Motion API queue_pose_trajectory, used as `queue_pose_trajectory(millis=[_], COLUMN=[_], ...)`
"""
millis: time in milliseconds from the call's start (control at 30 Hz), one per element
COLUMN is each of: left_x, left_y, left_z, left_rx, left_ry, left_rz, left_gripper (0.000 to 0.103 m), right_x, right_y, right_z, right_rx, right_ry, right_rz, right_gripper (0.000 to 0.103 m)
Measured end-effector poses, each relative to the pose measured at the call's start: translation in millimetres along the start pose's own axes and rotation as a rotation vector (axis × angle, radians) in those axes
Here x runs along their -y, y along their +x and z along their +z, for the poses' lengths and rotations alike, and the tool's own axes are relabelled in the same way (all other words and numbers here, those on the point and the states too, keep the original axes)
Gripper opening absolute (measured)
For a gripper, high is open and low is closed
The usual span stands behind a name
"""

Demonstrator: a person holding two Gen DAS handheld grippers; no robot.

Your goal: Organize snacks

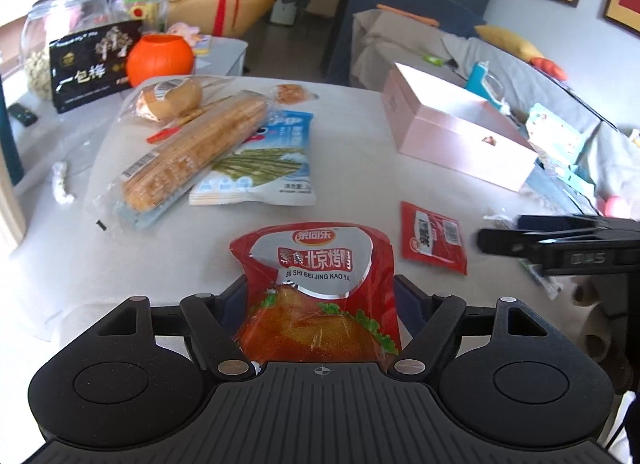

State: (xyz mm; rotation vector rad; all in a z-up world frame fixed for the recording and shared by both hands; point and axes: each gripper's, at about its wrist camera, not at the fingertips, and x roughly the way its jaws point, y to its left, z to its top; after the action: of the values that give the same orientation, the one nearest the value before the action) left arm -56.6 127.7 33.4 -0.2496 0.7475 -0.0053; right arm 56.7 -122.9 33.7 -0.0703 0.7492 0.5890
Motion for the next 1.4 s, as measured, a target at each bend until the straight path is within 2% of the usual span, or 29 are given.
queue_pose_trajectory(millis=[100,200,300,467,633,700,833,900,933,1033,1133,1300,1333,1367,1400], left_x=[3,0,-2,-3,-2,-2,3,9,12,19,16,-1,-3,-4,-4], left_y=[-1,-4,-3,0,0,-1,1,3,4,6,5,1,1,3,5], left_z=[-5,-8,-11,-12,-14,-14,-17,-19,-19,-22,-22,-15,-12,-9,-6], left_rx=[0.01,0.015,0.013,0.01,0.015,0.013,0.016,0.019,0.019,0.018,0.017,0.006,-0.003,-0.012,-0.02], left_ry=[0.021,0.005,-0.003,-0.01,-0.003,0.0,0.031,0.051,0.062,0.103,0.098,-0.009,-0.026,-0.033,-0.026], left_rz=[0.012,-0.002,-0.01,-0.014,-0.014,-0.016,-0.01,0.008,0.018,0.047,0.037,-0.029,-0.038,-0.042,-0.042], left_gripper=[0.073,0.073,0.075,0.079,0.08,0.081,0.085,0.088,0.089,0.091,0.091,0.091,0.091,0.091,0.091], right_x=[-24,-38,-50,-56,-54,-52,-41,-34,-30,-22,-24,-29,-36,-41,-47], right_y=[18,40,52,49,46,45,30,21,16,6,10,46,49,51,52], right_z=[4,7,7,-3,3,3,-5,-7,-7,-5,-1,12,13,14,14], right_rx=[-0.043,-0.086,-0.079,-0.073,-0.159,-0.162,-0.102,-0.089,-0.095,-0.103,-0.067,-0.087,-0.076,-0.081,-0.084], right_ry=[-0.045,-0.051,-0.08,-0.126,-0.153,-0.157,-0.202,-0.193,-0.178,-0.11,-0.106,-0.053,-0.062,-0.085,-0.11], right_rz=[0.018,0.021,-0.023,-0.054,-0.031,-0.041,-0.159,-0.226,-0.21,-0.098,-0.106,-0.097,-0.107,-0.101,-0.093], right_gripper=[0.096,0.096,0.099,0.103,0.103,0.102,0.098,0.087,0.08,0.08,0.08,0.081,0.079,0.07,0.065])
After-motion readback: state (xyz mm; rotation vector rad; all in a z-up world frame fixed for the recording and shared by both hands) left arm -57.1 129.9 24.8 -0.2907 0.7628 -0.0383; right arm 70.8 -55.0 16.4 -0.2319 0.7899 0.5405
